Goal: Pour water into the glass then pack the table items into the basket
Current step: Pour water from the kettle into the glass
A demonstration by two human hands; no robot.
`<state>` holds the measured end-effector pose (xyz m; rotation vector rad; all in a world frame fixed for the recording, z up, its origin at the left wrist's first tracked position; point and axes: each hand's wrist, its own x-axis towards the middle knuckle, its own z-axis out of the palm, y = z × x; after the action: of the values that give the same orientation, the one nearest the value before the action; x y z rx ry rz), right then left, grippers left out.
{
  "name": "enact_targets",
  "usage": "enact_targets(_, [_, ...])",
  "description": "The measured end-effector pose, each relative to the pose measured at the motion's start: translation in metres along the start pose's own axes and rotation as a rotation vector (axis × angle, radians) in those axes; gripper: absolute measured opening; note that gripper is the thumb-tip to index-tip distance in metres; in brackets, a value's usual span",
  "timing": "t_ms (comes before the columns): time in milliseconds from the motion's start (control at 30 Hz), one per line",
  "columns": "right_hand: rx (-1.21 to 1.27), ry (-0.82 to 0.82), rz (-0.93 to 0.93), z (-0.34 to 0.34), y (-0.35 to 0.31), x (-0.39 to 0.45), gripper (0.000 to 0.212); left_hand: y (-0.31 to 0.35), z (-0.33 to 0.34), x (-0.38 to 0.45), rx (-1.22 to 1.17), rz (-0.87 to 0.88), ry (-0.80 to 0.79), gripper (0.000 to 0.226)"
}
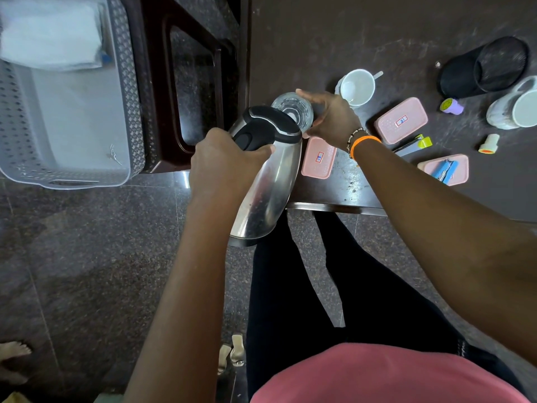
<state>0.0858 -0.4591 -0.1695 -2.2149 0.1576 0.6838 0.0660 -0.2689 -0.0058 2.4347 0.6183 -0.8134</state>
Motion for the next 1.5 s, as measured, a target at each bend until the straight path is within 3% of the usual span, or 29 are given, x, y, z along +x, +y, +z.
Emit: enact_targets(1500, [0.037, 0.020, -0.018, 0.004, 0.003, 0.001, 0.076, -0.004, 0.007, -0.005, -0.109, -0.052, -0.016, 0.053])
